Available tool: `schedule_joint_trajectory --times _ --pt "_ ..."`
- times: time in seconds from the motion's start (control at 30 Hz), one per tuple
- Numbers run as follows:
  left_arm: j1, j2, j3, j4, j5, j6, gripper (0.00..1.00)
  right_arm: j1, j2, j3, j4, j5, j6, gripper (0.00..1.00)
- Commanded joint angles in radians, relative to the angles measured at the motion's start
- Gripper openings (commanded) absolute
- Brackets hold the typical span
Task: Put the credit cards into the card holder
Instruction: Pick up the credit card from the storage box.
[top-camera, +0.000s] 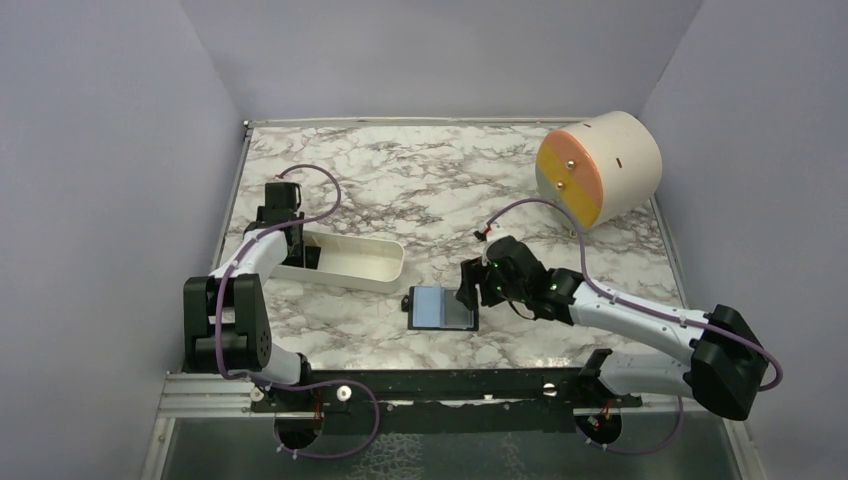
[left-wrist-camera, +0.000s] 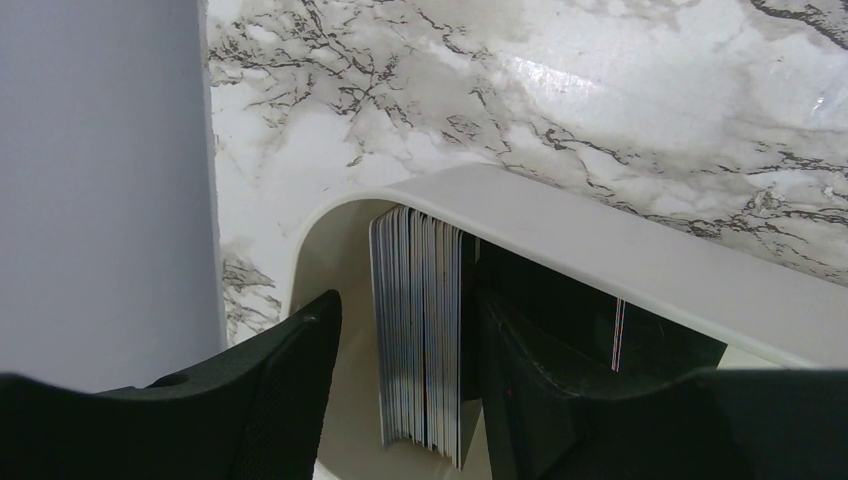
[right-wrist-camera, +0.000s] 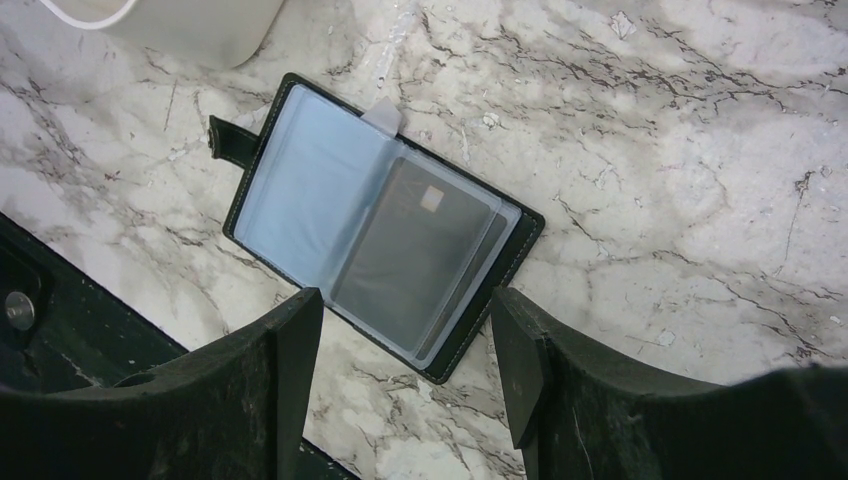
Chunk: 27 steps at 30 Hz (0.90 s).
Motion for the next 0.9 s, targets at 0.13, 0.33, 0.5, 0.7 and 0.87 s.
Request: schedule_joint_trajectory --times 0.13,0.33,0.5,0.7,0.87 --pt "0.004 -0.009 0.034 -0.017 -0.085 -0.01 0.53 -0.004 -0.037 -0.019 0.016 0.002 -0.002 0.63" --pt "0.003 -0.019 0.031 -0.016 -0.099 -0.014 0.5 -0.004 -0.041 -0.021 0.016 0.004 -0.002 0.63" --pt "0.003 -0.023 0.031 -0.015 -0.096 -0.013 0.48 -0.004 -0.041 -0.022 0.016 0.005 -0.003 0.63" --pt "0.003 -0.024 0.032 -0.017 -0.094 -0.008 0.44 -0.004 -0.043 -0.024 0.017 0.002 -0.003 0.63" --pt "0.003 -0.031 0.032 -0.016 -0.095 -0.008 0.43 -0.004 -0.042 -0.024 0.018 0.004 -0.005 0.63"
